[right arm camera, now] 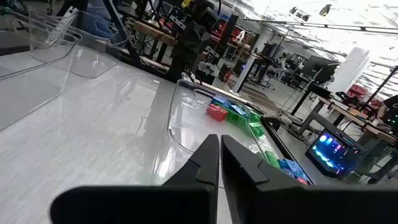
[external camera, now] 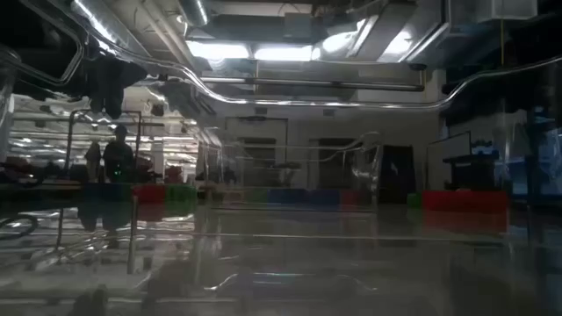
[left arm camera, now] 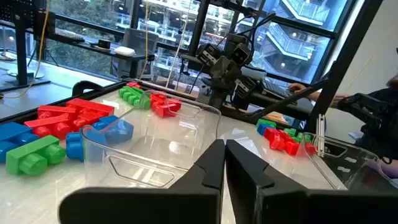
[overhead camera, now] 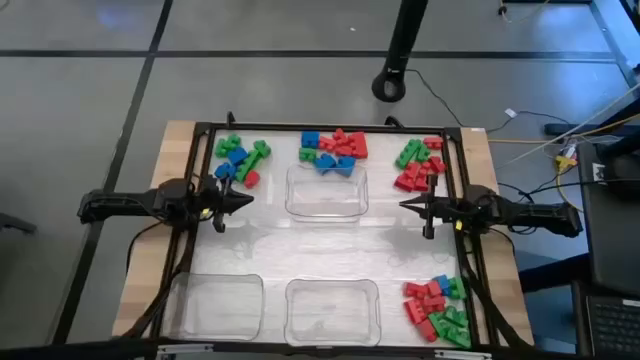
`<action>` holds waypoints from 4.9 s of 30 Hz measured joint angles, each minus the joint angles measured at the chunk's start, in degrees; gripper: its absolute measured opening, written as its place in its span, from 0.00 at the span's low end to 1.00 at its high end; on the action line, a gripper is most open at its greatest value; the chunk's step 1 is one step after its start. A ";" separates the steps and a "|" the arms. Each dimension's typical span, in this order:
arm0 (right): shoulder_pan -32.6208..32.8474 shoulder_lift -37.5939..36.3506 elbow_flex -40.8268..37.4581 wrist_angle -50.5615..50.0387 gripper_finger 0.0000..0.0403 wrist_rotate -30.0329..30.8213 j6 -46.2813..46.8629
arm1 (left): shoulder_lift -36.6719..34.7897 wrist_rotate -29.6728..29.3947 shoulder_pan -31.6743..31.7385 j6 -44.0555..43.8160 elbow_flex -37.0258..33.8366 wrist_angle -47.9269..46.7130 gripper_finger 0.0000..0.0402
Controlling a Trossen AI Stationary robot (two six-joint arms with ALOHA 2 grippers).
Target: Sort blocks
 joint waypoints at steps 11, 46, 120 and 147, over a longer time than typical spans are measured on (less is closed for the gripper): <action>0.01 0.00 0.01 0.00 0.05 0.00 0.01 | -0.01 -0.02 0.00 -0.01 0.00 0.00 0.01; 0.00 -0.01 -0.01 0.00 0.05 -0.02 0.00 | 0.00 0.00 0.00 -0.02 0.00 0.00 0.01; -4.54 55.84 45.08 -49.25 0.23 25.49 19.86 | 0.13 -1.55 6.78 45.20 1.29 34.19 0.01; -26.04 71.95 38.23 -42.46 0.70 8.33 6.25 | 0.13 -1.53 6.78 44.53 1.27 32.20 0.01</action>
